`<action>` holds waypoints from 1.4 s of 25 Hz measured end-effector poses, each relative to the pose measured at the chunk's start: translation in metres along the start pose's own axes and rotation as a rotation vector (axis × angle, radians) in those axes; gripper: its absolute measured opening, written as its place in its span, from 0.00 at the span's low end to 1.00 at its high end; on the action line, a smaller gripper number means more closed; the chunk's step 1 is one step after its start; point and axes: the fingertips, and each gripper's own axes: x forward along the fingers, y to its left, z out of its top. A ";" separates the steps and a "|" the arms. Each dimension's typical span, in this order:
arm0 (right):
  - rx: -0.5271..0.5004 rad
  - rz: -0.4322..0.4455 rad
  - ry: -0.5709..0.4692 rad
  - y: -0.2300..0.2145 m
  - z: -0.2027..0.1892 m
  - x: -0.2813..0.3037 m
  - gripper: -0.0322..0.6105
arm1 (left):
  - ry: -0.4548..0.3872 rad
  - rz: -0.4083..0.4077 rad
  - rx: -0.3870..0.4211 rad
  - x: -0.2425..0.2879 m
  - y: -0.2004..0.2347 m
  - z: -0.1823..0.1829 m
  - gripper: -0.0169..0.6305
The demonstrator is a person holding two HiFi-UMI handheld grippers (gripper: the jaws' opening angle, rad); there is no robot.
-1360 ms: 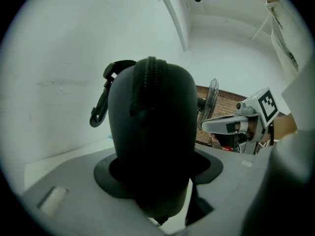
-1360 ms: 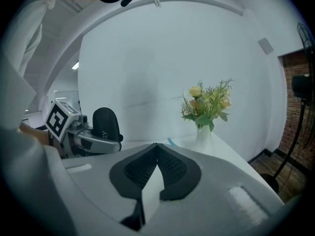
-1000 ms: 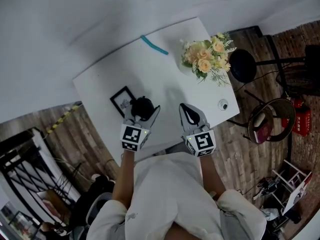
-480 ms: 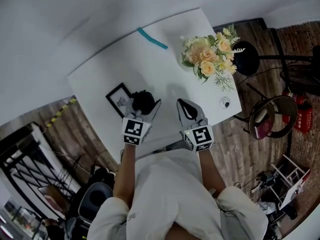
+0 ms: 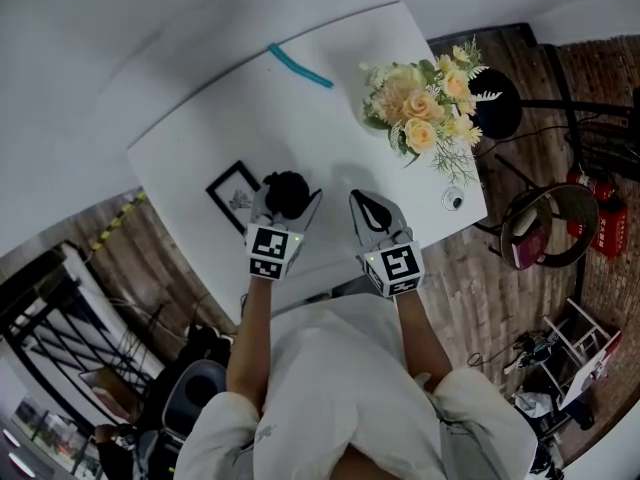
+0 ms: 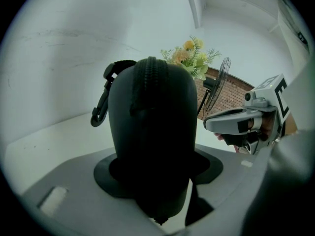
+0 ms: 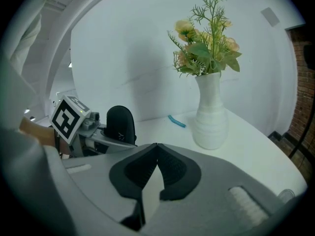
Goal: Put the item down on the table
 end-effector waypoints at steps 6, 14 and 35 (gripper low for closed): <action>0.009 -0.001 0.013 -0.004 -0.006 0.001 0.06 | 0.064 -0.005 0.001 0.014 -0.001 -0.012 0.49; 0.022 -0.003 0.029 -0.010 -0.013 0.005 0.06 | 0.127 0.008 0.009 0.032 -0.003 -0.023 0.49; 0.030 -0.013 0.024 -0.025 -0.015 0.010 0.06 | 0.158 0.038 0.027 0.064 0.000 -0.017 0.51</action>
